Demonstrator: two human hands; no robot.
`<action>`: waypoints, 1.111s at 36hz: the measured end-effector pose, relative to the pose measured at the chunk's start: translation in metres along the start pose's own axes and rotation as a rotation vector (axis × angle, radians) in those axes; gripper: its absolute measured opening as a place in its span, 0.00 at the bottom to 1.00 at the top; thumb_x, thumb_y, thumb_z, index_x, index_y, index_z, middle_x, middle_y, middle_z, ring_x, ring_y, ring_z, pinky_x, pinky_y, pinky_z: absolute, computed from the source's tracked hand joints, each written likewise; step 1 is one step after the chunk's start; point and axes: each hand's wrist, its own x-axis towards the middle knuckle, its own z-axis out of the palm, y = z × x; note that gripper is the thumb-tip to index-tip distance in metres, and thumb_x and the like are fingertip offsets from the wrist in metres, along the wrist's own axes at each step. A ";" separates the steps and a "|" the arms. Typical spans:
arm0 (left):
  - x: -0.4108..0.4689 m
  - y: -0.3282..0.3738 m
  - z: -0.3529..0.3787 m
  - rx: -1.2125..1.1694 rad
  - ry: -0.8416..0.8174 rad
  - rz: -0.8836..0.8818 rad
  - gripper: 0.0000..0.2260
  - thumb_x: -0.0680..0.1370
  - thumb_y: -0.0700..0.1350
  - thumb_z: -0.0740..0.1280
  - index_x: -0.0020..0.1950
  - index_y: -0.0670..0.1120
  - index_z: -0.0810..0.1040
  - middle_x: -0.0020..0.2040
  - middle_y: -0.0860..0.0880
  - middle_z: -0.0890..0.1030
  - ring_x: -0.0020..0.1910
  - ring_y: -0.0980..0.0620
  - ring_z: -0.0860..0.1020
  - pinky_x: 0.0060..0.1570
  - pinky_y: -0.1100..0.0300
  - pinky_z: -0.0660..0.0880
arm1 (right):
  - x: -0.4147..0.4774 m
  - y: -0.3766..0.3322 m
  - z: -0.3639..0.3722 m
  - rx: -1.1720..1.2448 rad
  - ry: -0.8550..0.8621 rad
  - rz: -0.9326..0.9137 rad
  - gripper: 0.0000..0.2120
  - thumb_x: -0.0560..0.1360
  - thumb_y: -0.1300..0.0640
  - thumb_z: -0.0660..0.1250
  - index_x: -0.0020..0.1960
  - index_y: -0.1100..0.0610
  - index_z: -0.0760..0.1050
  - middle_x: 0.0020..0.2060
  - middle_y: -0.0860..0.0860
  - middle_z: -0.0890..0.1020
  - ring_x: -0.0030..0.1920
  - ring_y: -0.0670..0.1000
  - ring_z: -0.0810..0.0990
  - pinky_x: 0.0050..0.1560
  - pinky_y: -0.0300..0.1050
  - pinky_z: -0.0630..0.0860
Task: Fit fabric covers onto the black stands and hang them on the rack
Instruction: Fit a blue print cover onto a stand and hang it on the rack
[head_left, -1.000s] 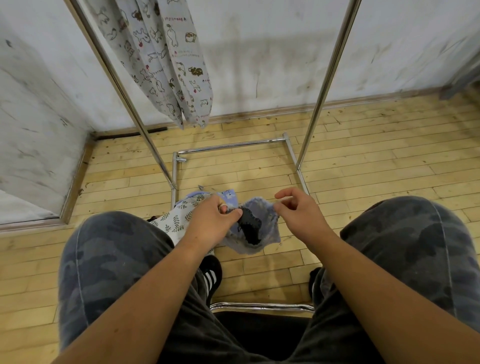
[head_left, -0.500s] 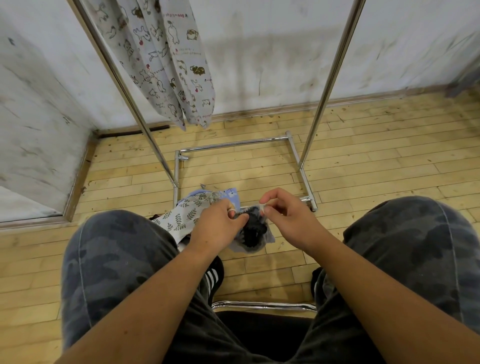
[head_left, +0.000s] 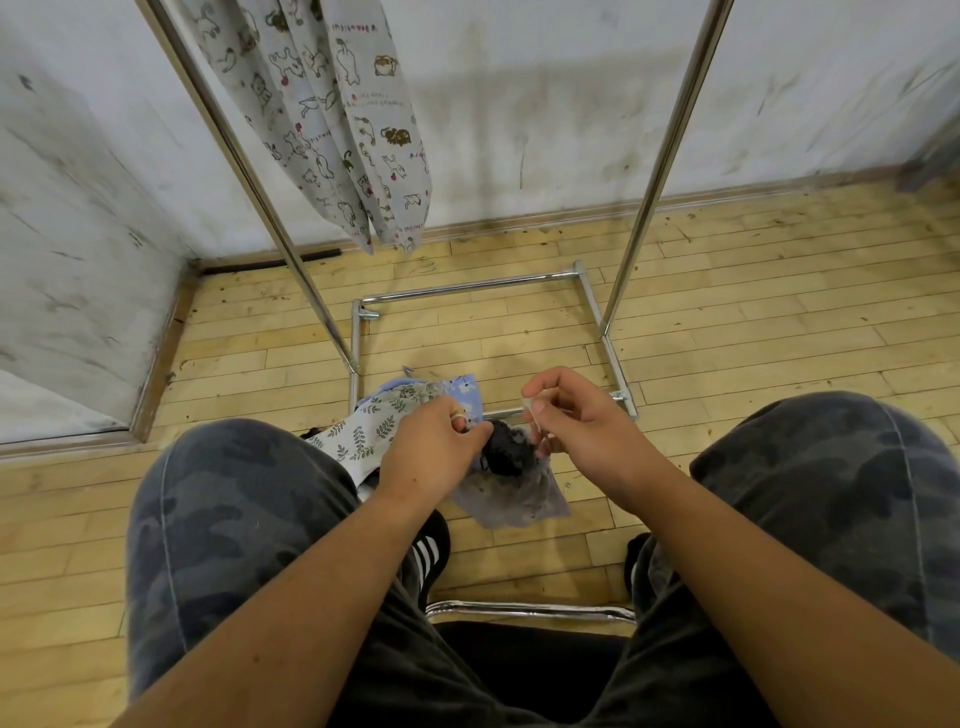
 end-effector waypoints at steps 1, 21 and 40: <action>0.000 0.000 0.000 -0.004 0.001 0.000 0.19 0.78 0.53 0.71 0.37 0.49 0.63 0.33 0.52 0.66 0.31 0.52 0.63 0.33 0.55 0.62 | 0.000 0.000 0.000 0.012 -0.009 0.002 0.06 0.85 0.61 0.62 0.56 0.56 0.77 0.44 0.53 0.79 0.41 0.48 0.80 0.45 0.45 0.80; -0.007 0.011 -0.002 -0.329 -0.297 -0.012 0.06 0.77 0.52 0.73 0.51 0.53 0.80 0.39 0.58 0.82 0.34 0.66 0.78 0.37 0.68 0.70 | -0.002 0.003 0.004 -0.074 -0.078 0.061 0.11 0.85 0.55 0.60 0.56 0.44 0.80 0.54 0.43 0.85 0.57 0.45 0.82 0.62 0.54 0.81; -0.005 0.011 -0.006 -0.344 -0.148 -0.024 0.04 0.79 0.49 0.71 0.45 0.51 0.83 0.39 0.55 0.83 0.38 0.58 0.79 0.39 0.64 0.70 | 0.003 0.019 0.001 -0.318 -0.007 -0.030 0.21 0.75 0.55 0.76 0.65 0.42 0.76 0.63 0.39 0.78 0.62 0.41 0.78 0.58 0.45 0.81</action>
